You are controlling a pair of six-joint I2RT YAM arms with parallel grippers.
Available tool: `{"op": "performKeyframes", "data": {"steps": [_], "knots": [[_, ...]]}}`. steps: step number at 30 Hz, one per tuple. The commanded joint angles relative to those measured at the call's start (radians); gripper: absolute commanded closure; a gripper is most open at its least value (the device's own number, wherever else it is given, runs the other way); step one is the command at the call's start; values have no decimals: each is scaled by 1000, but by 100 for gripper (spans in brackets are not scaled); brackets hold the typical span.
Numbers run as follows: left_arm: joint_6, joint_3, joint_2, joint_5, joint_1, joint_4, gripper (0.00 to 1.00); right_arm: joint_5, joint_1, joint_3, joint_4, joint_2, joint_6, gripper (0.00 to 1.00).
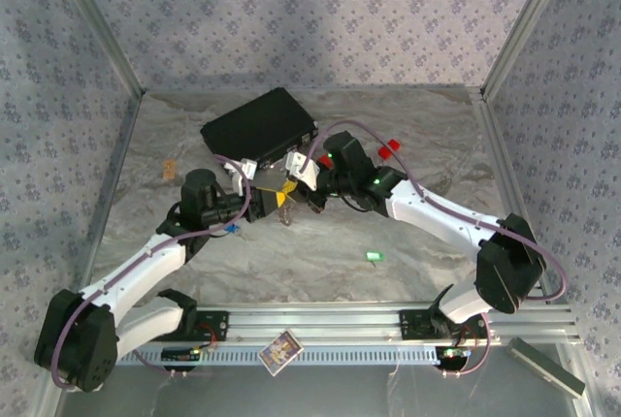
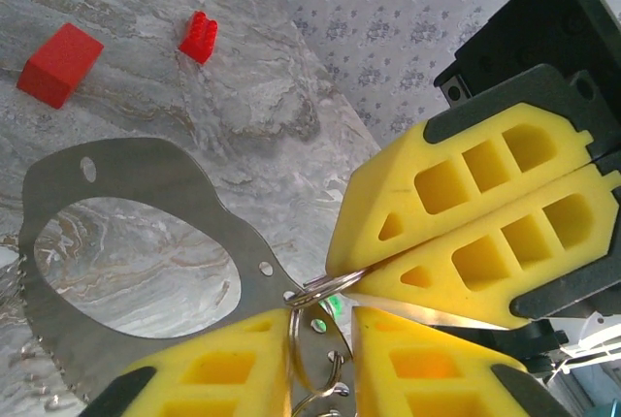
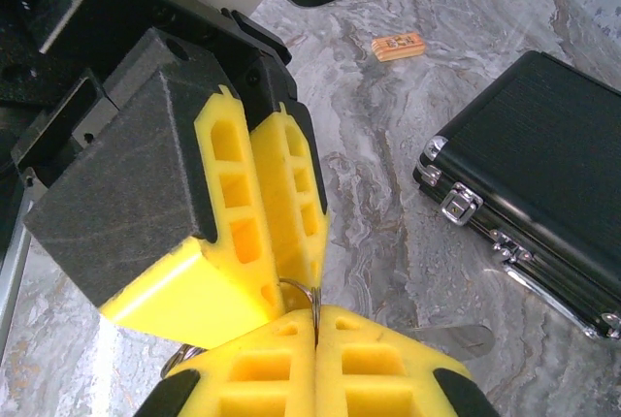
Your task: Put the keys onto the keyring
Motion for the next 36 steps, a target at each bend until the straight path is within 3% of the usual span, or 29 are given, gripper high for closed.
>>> {"op": "performKeyframes", "data": {"steps": [1,6,12,23,26,29,36], "knots": [[38,19,-17,-3,-1,27,85,9,7,26,8,-6,13,100],[104,7,-70,-45,-1,-8,94,10,7,27,5,-5,13,100],[229,20,-115,-49,-20,-113,94,9,5,31,7,-3,20,100],[605,37,-161,-58,-131,-281,82,-1,4,51,-27,15,23,100],[697,37,-174,-60,-158,-307,71,-7,3,51,-28,18,27,100],[758,42,-178,-62,-178,-335,62,-9,1,51,-30,18,27,100],[794,34,-286,-157,-180,-358,60,-25,-14,52,-44,14,20,100]]}}
